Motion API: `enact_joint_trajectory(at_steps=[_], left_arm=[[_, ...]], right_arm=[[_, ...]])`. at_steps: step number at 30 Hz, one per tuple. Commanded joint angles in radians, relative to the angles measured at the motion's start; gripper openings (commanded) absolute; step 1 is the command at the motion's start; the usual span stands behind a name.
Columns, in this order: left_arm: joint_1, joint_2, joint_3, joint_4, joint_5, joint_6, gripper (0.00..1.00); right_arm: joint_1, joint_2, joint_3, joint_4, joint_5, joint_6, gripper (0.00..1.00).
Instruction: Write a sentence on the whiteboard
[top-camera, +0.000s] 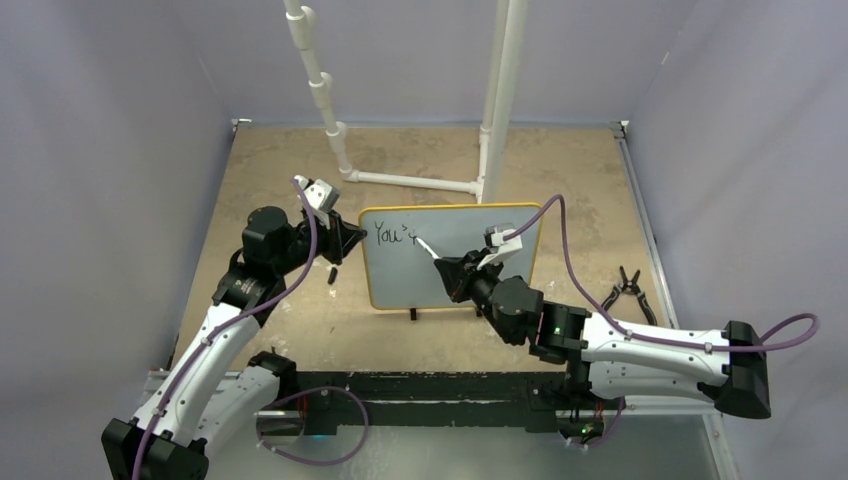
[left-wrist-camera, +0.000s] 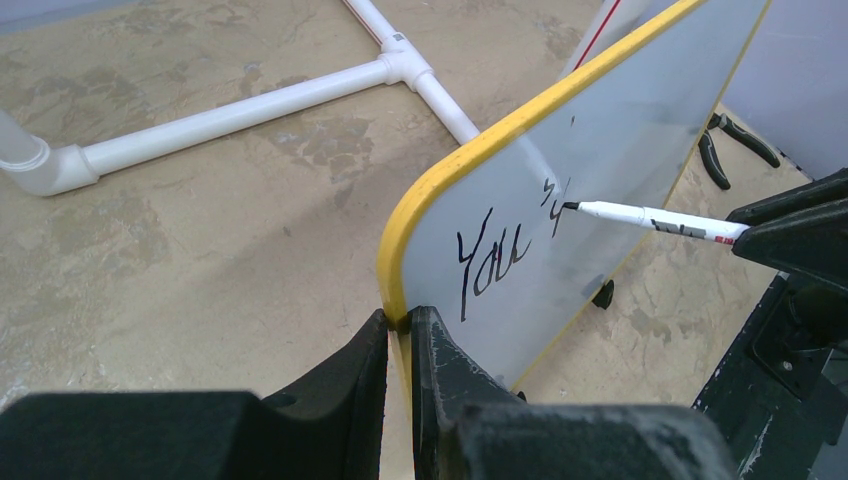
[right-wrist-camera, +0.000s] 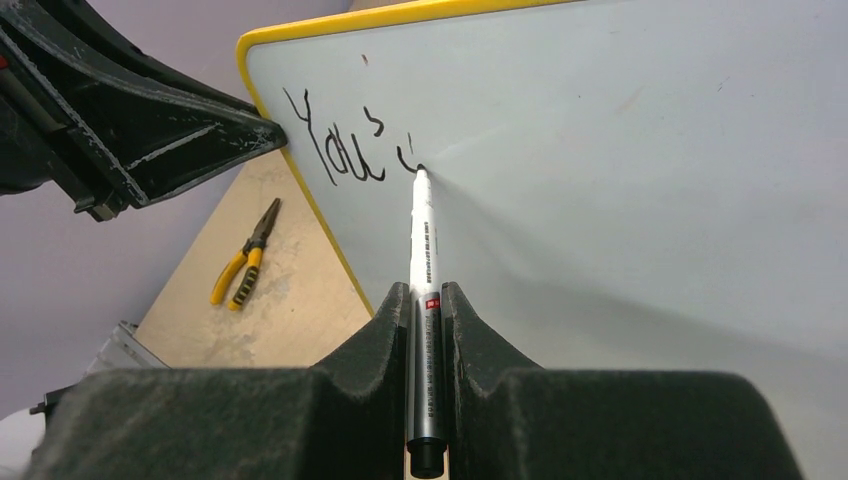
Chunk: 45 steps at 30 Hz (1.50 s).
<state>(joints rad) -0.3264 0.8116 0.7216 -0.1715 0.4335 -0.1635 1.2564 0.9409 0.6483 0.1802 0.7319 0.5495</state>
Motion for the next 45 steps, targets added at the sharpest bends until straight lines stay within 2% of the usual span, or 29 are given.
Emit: enact_joint_trajectory(at_steps=[1,12,17,25,39,45], left_arm=[[0.000,-0.003,-0.008,0.022,0.039,0.008,0.00],[0.000,-0.003,-0.008,0.023,0.040,0.009,0.00],[0.000,-0.002,-0.008,0.023,0.042,0.007,0.00],[0.000,0.000,-0.008,0.023,0.042,0.006,0.00],[0.000,0.000,-0.009,0.026,0.048,0.005,0.00],[0.000,0.000,-0.009,0.026,0.048,0.005,0.00]], right_arm=[[-0.009,-0.026,0.001,-0.006,0.105,0.008,0.00],[-0.009,-0.103,-0.046,0.039,0.033,-0.032,0.00],[-0.009,-0.082,-0.039,0.013,0.022,-0.023,0.00],[-0.009,-0.062,-0.041,0.072,-0.038,-0.071,0.00],[-0.009,-0.039,-0.008,-0.110,0.049,0.065,0.00],[-0.009,-0.066,-0.001,-0.145,0.084,0.072,0.00]])
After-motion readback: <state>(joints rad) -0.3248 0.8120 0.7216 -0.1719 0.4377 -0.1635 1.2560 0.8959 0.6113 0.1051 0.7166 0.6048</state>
